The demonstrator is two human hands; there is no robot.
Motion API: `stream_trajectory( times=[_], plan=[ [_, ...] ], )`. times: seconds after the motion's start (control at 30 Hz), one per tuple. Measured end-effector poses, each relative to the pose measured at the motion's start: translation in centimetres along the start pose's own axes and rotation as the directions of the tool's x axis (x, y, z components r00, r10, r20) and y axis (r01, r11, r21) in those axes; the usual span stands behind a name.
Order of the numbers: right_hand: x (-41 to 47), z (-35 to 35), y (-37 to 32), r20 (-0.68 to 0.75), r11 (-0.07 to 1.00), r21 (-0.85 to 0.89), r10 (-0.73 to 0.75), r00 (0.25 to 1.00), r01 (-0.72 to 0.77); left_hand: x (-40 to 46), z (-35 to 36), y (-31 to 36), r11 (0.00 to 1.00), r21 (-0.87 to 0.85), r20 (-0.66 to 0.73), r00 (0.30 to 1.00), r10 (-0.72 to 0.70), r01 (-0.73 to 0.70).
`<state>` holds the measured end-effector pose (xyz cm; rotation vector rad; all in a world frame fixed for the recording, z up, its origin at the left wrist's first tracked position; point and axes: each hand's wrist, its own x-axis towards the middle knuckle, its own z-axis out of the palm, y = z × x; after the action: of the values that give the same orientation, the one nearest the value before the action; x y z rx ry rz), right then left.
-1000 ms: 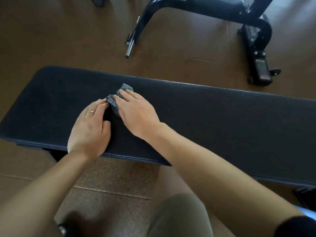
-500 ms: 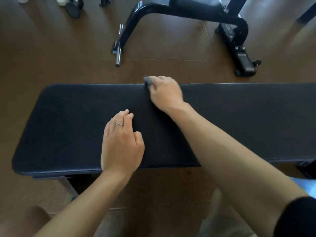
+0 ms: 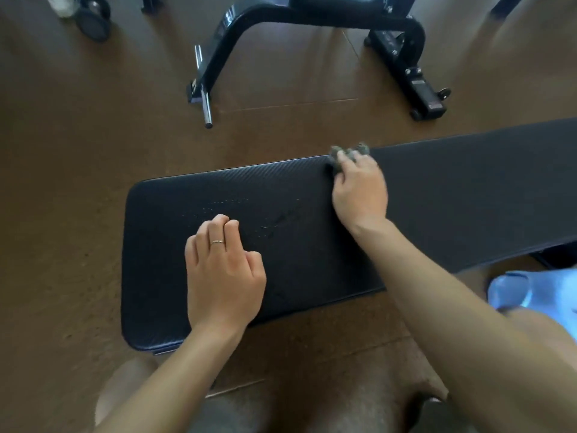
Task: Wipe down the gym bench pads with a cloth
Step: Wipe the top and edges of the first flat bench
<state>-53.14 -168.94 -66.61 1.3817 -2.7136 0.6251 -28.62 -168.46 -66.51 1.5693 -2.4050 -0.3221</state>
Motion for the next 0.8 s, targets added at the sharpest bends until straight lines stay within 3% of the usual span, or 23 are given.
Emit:
stream_trajectory(
  times=[0.07,0.13,0.23,0.33,0.4,0.47,0.53,0.6,0.7,0.8],
  plan=[
    [-2.5,1.1,-4.7,0.004,0.988,0.079,-0.132,0.991,0.131,0.0,-0.1,-0.3,1.0,0.01,-0.003,1.0,0.013,-0.013],
    [-5.4,1.5,-7.9,0.097,0.955,0.124,-0.282,0.955,0.269,0.1,-0.1,-0.3,0.999,0.032,0.002,1.0,0.026,-0.026],
    [-7.9,0.1,-7.1,0.181,0.902,0.125,-0.43,0.884,0.413,0.1,0.0,-0.2,0.998,0.054,0.017,0.999,0.04,-0.041],
    [-7.8,-1.8,-2.0,0.128,0.934,0.034,-0.357,0.925,0.356,0.2,-0.1,-0.2,0.998,0.034,0.023,0.998,0.051,-0.052],
    [-7.4,-2.9,1.5,0.06,0.993,-0.022,-0.115,0.992,0.116,0.2,0.0,-0.4,0.997,0.033,0.024,0.998,0.064,-0.065],
    [-7.7,-3.3,2.6,0.013,0.993,-0.042,0.113,0.993,-0.113,0.3,0.1,-0.5,0.997,0.033,0.025,0.998,0.066,-0.066],
    [-8.9,-2.7,0.7,-0.036,0.981,-0.044,0.186,0.982,-0.187,0.1,0.1,-0.5,0.998,0.026,0.026,0.998,0.061,-0.062],
    [-11.6,-2.0,-2.8,-0.063,0.992,-0.006,0.122,0.991,-0.122,-0.1,0.0,-0.6,0.998,0.014,0.024,0.997,0.068,-0.069],
    [-17.0,-1.7,-7.5,0.023,0.998,0.053,-0.045,0.999,0.044,0.0,0.0,-0.6,0.998,-0.002,0.026,0.997,0.069,-0.068],
    [-19.2,-2.5,-6.3,0.065,0.976,0.054,-0.215,0.974,0.212,-0.1,-0.1,-0.8,0.997,-0.017,0.007,0.997,0.074,-0.074]
  ],
)
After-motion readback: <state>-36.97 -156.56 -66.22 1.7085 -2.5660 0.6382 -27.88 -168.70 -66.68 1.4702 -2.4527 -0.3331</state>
